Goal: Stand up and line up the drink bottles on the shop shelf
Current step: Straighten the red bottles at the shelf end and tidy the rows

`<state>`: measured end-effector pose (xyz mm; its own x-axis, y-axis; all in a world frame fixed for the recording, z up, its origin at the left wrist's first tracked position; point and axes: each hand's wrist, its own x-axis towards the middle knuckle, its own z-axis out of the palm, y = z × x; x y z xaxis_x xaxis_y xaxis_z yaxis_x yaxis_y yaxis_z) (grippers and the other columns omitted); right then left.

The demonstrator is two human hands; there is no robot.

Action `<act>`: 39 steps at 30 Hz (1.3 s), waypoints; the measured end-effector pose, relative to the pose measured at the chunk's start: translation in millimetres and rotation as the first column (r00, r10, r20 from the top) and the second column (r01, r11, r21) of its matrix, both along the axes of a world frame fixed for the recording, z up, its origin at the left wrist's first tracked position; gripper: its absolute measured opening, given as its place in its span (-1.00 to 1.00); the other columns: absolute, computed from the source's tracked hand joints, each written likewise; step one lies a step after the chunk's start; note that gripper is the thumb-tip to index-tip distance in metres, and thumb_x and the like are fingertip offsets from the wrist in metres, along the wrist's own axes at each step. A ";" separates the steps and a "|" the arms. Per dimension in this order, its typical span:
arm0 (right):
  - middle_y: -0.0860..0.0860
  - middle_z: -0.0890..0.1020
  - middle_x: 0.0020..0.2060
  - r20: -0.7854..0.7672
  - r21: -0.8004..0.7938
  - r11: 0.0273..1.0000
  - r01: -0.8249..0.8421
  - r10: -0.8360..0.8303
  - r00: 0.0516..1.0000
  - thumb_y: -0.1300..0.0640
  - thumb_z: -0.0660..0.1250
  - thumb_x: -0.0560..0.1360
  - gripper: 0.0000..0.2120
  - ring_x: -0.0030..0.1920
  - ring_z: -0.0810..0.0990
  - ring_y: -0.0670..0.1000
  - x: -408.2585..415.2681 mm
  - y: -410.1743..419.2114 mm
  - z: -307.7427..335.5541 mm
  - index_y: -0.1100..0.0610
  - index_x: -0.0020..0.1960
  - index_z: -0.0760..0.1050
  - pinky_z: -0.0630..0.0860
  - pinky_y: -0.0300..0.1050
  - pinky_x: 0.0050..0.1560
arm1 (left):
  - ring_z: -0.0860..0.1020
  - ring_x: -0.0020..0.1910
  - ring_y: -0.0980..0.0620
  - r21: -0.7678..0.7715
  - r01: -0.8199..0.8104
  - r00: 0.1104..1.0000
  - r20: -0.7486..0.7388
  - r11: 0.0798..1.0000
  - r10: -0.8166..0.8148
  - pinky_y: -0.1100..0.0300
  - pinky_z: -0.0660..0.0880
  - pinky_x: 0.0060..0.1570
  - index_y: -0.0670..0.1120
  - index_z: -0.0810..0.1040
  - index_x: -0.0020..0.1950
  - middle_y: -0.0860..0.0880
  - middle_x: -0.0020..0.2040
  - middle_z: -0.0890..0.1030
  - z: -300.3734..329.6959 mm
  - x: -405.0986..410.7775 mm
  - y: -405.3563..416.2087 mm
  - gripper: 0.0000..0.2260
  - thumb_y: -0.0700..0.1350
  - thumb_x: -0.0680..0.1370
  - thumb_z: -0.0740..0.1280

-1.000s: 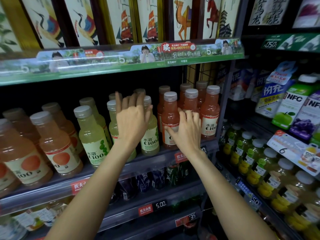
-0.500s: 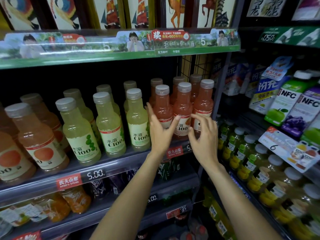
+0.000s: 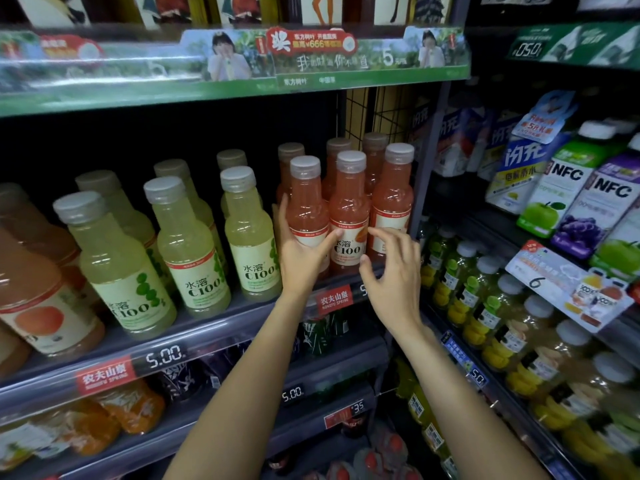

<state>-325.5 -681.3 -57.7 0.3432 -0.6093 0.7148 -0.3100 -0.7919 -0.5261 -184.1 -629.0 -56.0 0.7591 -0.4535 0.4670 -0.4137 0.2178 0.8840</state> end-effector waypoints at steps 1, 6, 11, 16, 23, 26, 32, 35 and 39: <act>0.04 0.47 0.17 -0.008 0.007 1.000 0.006 -0.006 1.000 0.08 0.32 0.46 -0.62 0.21 0.38 0.03 1.4 -0.7 -0.9 0.11 0.27 0.43 0.29 -0.13 0.24 | 0.33 0.42 0.07 0.000 -0.002 1.000 0.012 1.000 0.002 -0.07 0.31 0.39 0.24 0.09 0.47 -0.03 0.49 0.27 -0.9 1.5 -0.9 -0.07 0.23 0.25 0.56; 0.07 0.46 0.25 -0.014 0.045 0.995 0.084 -0.084 0.996 -0.02 0.38 0.46 -0.48 0.25 0.41 0.08 16.5 -5.7 0.1 0.13 0.34 0.35 0.33 -0.05 0.24 | 0.37 0.38 0.11 -0.005 -0.003 0.998 0.061 1.000 0.003 -0.01 0.35 0.37 0.10 0.15 0.47 -0.01 0.43 0.33 -2.7 2.4 -1.1 -0.12 0.12 0.29 0.57; 0.08 0.48 0.24 0.011 0.050 0.994 0.094 -0.095 0.995 -0.10 0.37 0.45 -0.40 0.25 0.41 0.08 31.0 -9.0 6.2 0.16 0.37 0.31 0.35 0.02 0.28 | 0.30 0.43 0.03 0.004 -0.035 0.995 0.095 0.999 0.034 -0.08 0.30 0.39 0.09 0.17 0.47 -0.01 0.44 0.29 -7.5 8.1 -4.3 -0.15 0.17 0.31 0.55; 0.11 0.54 0.22 -0.013 0.005 0.992 0.130 -0.130 0.991 -0.09 0.40 0.44 -0.33 0.21 0.47 0.13 36.5 -10.3 10.9 0.19 0.41 0.27 0.43 0.07 0.21 | 0.42 0.35 0.08 -0.036 0.036 0.998 0.044 0.999 -0.035 -0.02 0.36 0.35 0.00 0.18 0.49 -0.04 0.39 0.39 -5.6 4.1 -3.8 -0.21 0.07 0.38 0.52; 0.16 0.56 0.04 -0.033 -0.096 0.951 0.294 -0.298 0.954 -0.14 0.38 0.41 -0.36 0.03 0.49 0.14 35.0 -8.0 12.0 0.22 0.33 0.37 0.44 -0.03 0.02 | 0.34 0.41 0.04 -0.019 -0.005 0.996 0.089 1.000 0.007 -0.07 0.32 0.38 0.13 0.19 0.45 -0.05 0.44 0.28 -10.1 5.6 -9.7 -0.24 0.21 0.36 0.49; 0.17 0.49 0.05 -0.002 -0.109 0.936 0.334 -0.336 0.942 -0.15 0.37 0.42 -0.42 -0.01 0.45 0.11 33.2 -8.0 13.4 0.20 0.29 0.42 0.41 -0.06 -0.01 | 0.31 0.43 0.01 -0.007 -0.003 0.995 0.100 1.000 0.004 -0.09 0.31 0.38 0.18 0.18 0.45 -0.04 0.45 0.26 -12.1 8.4 -12.1 -0.23 0.24 0.35 0.49; 0.15 0.46 0.12 0.032 -0.034 0.969 0.245 -0.243 0.969 -0.12 0.39 0.43 -0.42 0.09 0.41 0.10 34.1 -13.8 9.5 0.20 0.31 0.39 0.34 -0.09 0.13 | 0.28 0.45 -0.03 0.006 0.011 0.996 0.086 1.000 -0.011 -0.12 0.29 0.39 0.19 0.15 0.48 -0.07 0.46 0.25 -13.9 11.6 -15.5 -0.18 0.25 0.34 0.50; 0.14 0.45 0.18 0.025 -0.015 0.977 0.212 -0.212 0.977 -0.07 0.40 0.45 -0.44 0.15 0.40 0.10 32.2 -12.4 9.4 0.19 0.33 0.37 0.31 -0.07 0.18 | 0.25 0.47 0.00 0.006 0.008 0.998 0.064 1.000 -0.008 -0.11 0.27 0.41 0.17 0.07 0.50 -0.07 0.49 0.22 -12.1 6.2 -13.0 -0.13 0.24 0.35 0.49; 0.11 0.43 0.24 0.035 -0.030 0.987 0.157 -0.156 0.987 0.07 0.36 0.47 -0.51 0.23 0.38 0.09 19.1 -3.2 11.7 0.16 0.35 0.35 0.29 -0.06 0.23 | 0.30 0.45 0.00 0.100 -0.013 1.000 0.029 0.995 0.010 -0.08 0.29 0.40 0.12 -0.15 0.54 -0.10 0.47 0.32 -5.7 -7.3 -4.9 -0.03 0.37 0.37 0.38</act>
